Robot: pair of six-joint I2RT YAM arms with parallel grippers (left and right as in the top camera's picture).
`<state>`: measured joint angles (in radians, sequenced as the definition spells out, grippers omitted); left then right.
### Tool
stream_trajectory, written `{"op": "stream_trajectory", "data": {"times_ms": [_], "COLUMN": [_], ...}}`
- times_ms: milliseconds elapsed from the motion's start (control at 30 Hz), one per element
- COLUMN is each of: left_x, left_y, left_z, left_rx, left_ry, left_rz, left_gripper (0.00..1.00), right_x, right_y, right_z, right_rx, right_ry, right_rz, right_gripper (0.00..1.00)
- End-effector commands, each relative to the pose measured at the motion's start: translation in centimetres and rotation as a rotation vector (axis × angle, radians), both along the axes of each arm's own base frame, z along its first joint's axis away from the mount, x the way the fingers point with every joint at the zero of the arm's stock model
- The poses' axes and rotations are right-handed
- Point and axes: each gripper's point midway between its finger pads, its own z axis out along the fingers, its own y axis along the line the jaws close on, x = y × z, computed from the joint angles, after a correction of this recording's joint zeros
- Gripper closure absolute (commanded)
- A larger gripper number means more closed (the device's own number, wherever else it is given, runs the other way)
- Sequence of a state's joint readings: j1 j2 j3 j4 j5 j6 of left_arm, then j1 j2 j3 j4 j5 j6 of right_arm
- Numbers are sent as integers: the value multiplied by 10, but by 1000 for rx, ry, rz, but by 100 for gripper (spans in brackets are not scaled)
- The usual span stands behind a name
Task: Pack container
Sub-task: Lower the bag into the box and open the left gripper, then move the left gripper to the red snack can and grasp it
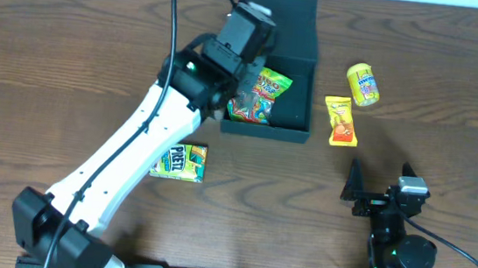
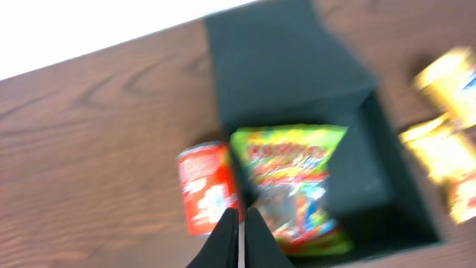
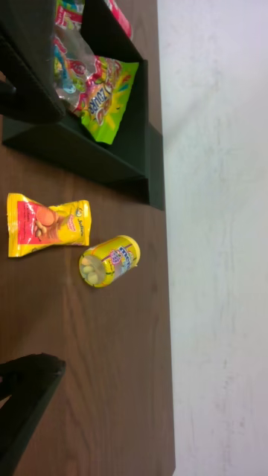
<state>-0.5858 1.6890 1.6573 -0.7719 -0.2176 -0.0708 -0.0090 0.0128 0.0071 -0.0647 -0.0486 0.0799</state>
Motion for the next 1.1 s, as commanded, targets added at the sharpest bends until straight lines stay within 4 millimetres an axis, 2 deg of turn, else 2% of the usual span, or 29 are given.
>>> {"op": "stream_trajectory", "data": {"times_ms": [0,33,67,100,167,267,400,433,500,600,667,767,900,1067], "left_x": [0,-3,-5,-7,-11,-10,-8,-5,6,24,30,35,44,53], "left_y": [20,22,24,25,27,30,26,30,50,76,82,80,72,67], "left_z": [-20,-22,-24,-25,-28,-29,-33,-32,-31,-31,-31,-35,-50,-87], "left_rx": [143,153,159,165,161,54,-140,-190,-263,-289,-285,-278,-280,-246], "left_ry": [57,71,83,93,111,131,226,242,252,220,206,201,219,303], "left_rz": [-60,-59,-59,-59,-43,87,65,88,195,267,269,267,261,266], "left_gripper": [94,85,51,4,5,5,5,5,5,5,5,5,5,5], "right_x": [0,0,0,0,0,0,0,0,0,0,0,0,0,0], "right_y": [-2,-2,-2,-2,-2,-2,-2,-2,-2,-2,-2,-2,-2,-2], "right_z": [-1,-1,-1,-1,-1,-1,-1,-1,-1,-1,-1,-1,-1,-1], "right_rx": [9,9,9,9,9,9,9,9,9,9,9,9,9,9], "right_ry": [5,5,5,4,5,5,5,5,5,5,5,5,4,4], "right_rz": [-9,-9,-9,-9,-9,-9,-9,-9,-9,-9,-9,-9,-9,-9], "right_gripper": [1,1,1,1,1,1,1,1,1,1,1,1,1,1]}}
